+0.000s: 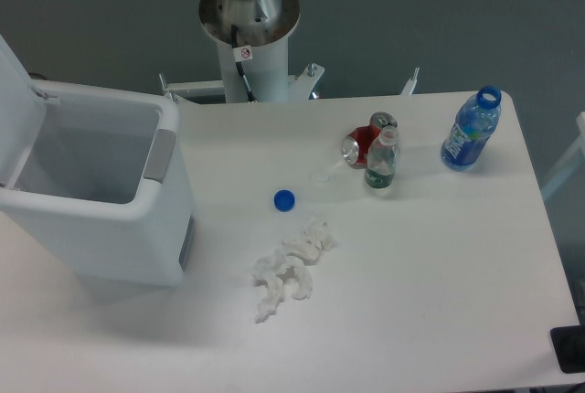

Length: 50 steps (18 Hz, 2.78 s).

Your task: Close the trash can

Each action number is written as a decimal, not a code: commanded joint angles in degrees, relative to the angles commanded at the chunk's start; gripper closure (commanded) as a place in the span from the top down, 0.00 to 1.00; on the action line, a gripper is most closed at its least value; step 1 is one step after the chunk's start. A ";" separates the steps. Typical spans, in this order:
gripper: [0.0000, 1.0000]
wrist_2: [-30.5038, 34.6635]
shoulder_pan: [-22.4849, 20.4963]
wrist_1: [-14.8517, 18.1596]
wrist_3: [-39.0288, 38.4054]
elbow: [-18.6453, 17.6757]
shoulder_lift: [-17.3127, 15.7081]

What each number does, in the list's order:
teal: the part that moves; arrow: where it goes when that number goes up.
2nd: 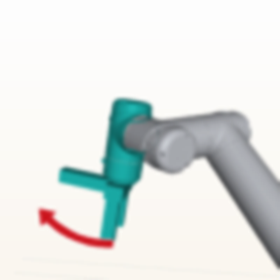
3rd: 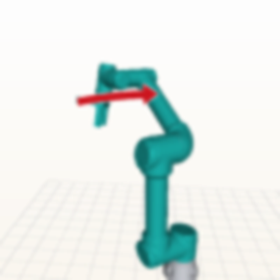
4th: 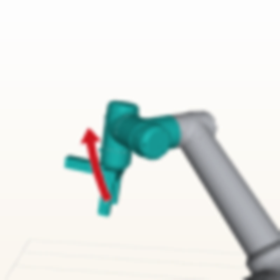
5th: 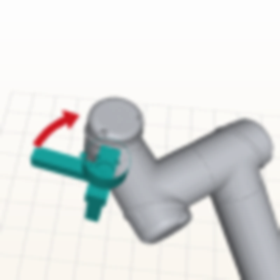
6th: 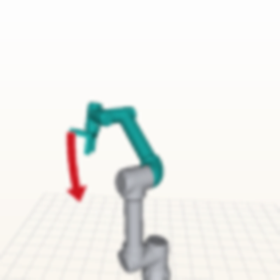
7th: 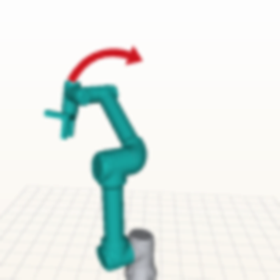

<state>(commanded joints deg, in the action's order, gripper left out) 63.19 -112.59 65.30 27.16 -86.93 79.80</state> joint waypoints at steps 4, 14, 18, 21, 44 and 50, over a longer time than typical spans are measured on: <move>0.00 4.12 3.60 -0.26 0.00 0.70 3.16; 0.00 11.16 7.39 0.53 -0.97 3.08 5.72; 0.00 13.97 7.30 0.53 -1.41 3.08 5.63; 0.00 15.29 7.30 0.53 -1.41 2.82 5.81; 0.00 19.08 3.96 0.44 -1.32 1.14 5.98; 0.00 18.90 0.63 0.44 -1.32 1.14 6.07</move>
<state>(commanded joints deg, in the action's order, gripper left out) 82.09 -111.97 65.74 25.84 -85.78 85.87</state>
